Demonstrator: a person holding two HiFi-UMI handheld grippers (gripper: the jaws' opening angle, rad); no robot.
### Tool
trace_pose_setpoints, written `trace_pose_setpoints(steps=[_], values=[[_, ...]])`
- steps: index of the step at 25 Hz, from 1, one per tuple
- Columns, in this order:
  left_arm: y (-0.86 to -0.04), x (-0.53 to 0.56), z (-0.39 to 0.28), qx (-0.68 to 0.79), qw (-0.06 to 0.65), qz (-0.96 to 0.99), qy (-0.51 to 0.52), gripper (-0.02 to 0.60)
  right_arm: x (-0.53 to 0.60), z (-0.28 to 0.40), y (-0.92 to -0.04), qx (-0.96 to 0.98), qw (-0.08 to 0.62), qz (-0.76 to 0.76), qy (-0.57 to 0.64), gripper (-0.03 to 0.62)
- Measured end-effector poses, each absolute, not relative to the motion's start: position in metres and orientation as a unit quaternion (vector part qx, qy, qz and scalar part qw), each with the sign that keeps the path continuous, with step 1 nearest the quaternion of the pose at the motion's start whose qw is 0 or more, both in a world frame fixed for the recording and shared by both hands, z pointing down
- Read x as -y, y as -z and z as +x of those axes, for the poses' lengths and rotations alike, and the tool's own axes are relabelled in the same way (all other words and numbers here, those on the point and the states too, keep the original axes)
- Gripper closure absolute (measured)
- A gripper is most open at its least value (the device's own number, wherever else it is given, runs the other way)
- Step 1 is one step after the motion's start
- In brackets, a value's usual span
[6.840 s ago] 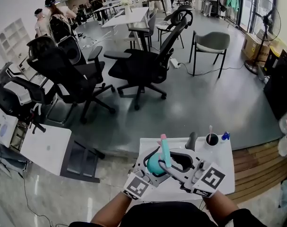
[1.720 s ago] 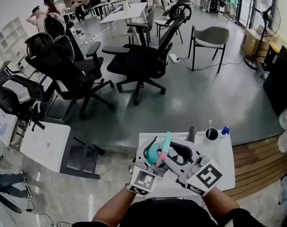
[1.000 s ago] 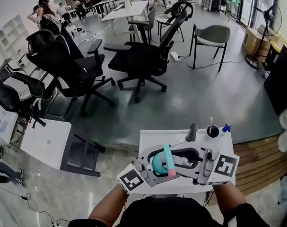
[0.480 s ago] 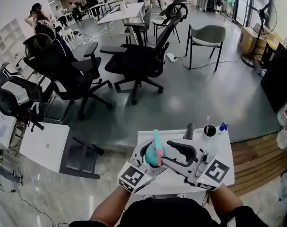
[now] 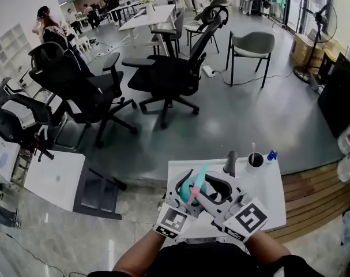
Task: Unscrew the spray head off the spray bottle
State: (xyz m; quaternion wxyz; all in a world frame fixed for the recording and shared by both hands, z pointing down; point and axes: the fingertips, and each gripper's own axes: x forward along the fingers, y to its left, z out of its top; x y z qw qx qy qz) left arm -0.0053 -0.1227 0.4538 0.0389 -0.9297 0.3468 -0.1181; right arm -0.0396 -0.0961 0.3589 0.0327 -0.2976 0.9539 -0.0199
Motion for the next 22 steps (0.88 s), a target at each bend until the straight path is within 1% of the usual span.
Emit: trace_pose_setpoints(steps=[3,6,12,15,18,22], values=[[-0.453,0.122,-0.007,-0.354,0.037,-0.926,0.122,0.150,0.095,-0.039,-0.359,-0.951,0.036,-0.305,0.033,0.442],[-0.458,0.114,-0.002,-0.327,0.051,-0.937,0.112,0.150,0.091,-0.037,-0.358,-0.955,0.041,-0.291,0.036,0.451],[-0.455,0.104,0.003,-0.281,0.058,-0.952,0.108,0.150,0.085,-0.037,-0.355,-0.972,0.023,-0.230,0.032,0.456],[-0.449,0.090,0.008,-0.235,0.055,-0.967,0.086,0.150,0.074,-0.038,-0.351,-0.981,0.014,-0.190,0.023,0.457],[-0.434,0.076,0.014,-0.194,0.039,-0.979,0.051,0.150,0.062,-0.041,-0.344,-0.988,0.015,-0.153,0.028,0.459],[-0.426,0.068,0.019,-0.170,0.038,-0.984,0.040,0.150,0.052,-0.039,-0.338,-0.993,0.021,-0.107,0.047,0.459]])
